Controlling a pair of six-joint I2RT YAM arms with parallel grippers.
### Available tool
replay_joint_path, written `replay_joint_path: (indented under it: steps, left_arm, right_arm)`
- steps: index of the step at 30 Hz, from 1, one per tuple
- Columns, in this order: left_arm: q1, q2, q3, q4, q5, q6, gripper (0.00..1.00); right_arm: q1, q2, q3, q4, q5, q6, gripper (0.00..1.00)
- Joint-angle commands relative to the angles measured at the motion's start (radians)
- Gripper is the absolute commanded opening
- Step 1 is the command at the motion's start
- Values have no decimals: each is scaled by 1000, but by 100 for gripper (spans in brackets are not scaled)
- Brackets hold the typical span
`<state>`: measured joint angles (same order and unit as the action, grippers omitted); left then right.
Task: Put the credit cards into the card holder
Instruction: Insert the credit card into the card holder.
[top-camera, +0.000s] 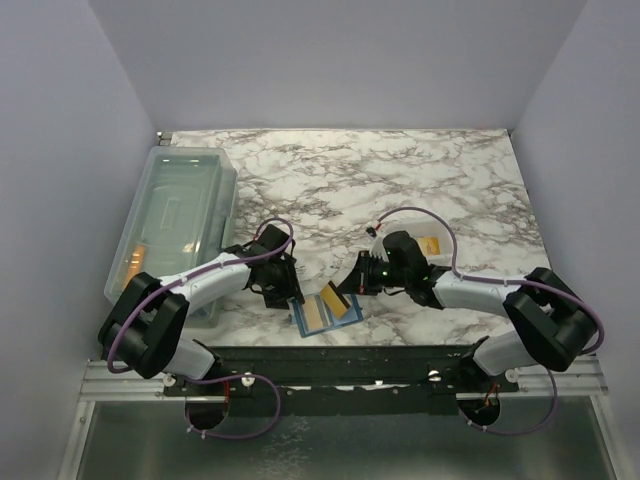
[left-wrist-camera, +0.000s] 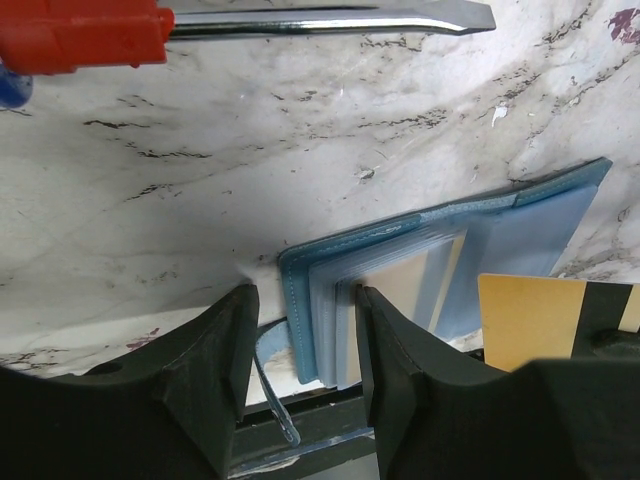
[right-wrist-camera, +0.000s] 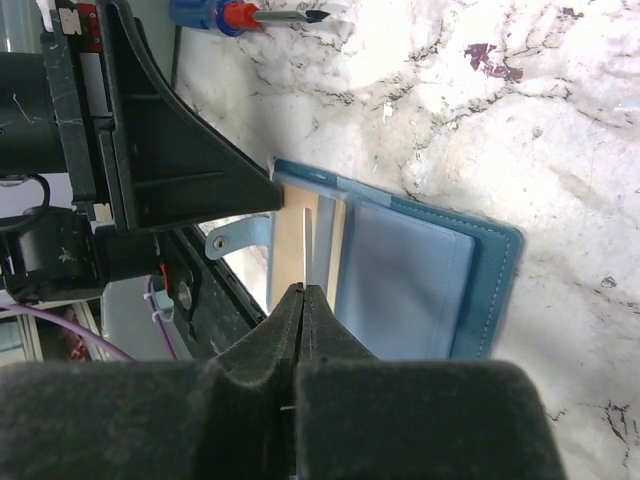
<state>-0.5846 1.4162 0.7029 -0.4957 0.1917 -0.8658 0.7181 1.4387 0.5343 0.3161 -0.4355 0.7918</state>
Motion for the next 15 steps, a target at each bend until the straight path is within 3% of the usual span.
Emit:
replay_joint_path:
  steps: [1, 15]
  left_arm:
    - [0, 4, -33, 3, -48, -4, 49]
    - [0, -9, -43, 2, -45, -2, 49]
  right_arm:
    - [1, 11, -10, 26, -18, -21, 0]
    - [1, 70, 6, 19, -33, -35, 0]
